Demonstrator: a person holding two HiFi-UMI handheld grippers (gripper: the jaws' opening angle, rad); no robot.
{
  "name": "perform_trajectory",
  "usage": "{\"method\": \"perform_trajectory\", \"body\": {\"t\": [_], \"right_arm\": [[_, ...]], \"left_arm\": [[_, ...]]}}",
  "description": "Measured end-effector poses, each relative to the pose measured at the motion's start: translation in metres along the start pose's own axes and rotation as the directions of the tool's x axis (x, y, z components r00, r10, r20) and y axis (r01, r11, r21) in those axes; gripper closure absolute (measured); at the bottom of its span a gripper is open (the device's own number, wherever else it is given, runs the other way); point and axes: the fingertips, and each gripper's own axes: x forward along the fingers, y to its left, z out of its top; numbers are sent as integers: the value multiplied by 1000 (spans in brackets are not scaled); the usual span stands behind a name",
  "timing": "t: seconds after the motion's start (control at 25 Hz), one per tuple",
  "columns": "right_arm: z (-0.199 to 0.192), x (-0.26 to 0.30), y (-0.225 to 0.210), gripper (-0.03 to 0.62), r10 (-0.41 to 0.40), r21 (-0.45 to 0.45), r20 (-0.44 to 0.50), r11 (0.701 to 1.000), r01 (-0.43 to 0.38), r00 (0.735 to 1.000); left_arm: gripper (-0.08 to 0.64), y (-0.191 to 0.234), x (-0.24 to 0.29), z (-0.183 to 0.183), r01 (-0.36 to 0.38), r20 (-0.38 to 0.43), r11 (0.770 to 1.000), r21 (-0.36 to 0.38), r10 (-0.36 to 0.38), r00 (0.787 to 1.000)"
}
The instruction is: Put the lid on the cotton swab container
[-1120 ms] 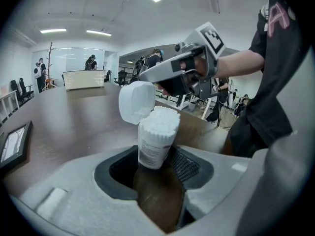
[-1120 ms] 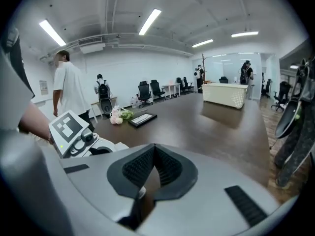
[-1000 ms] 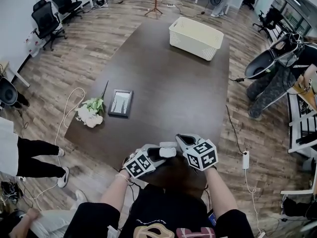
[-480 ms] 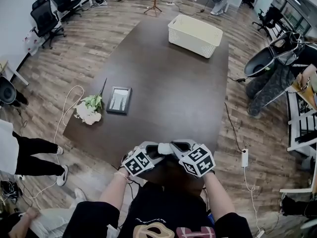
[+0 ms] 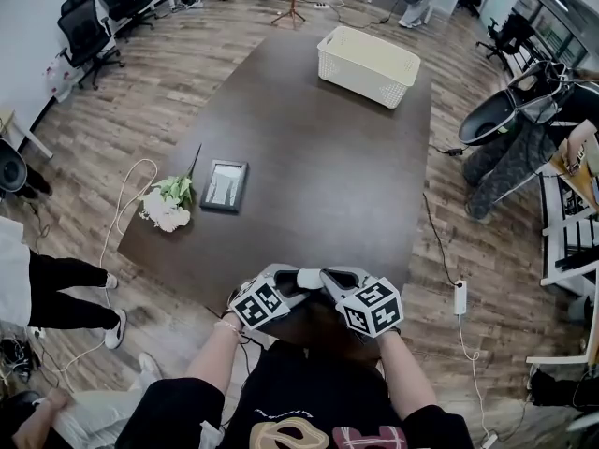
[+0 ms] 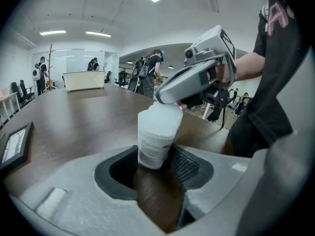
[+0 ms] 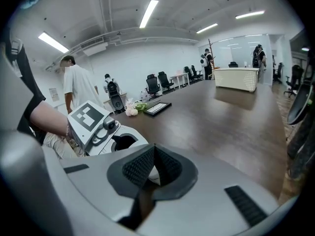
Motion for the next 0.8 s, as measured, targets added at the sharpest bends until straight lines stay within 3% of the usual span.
{"method": "perform_trajectory", "body": {"t": [0.32, 0.52, 0.8], "right_arm": [[-1, -1, -1, 584, -152, -13, 57, 988, 153, 987], [-1, -1, -1, 584, -156, -19, 59, 987, 158, 986], [-2, -1, -1, 584, -156, -6, 62, 988, 157, 986]], "left_arm": [[348, 0, 1, 1, 3, 3, 1000, -4, -3, 1000], [345, -1, 2, 1, -3, 6, 1000, -18, 3, 1000], [345, -7, -14, 1, -47, 75, 985, -169, 60, 995]]}}
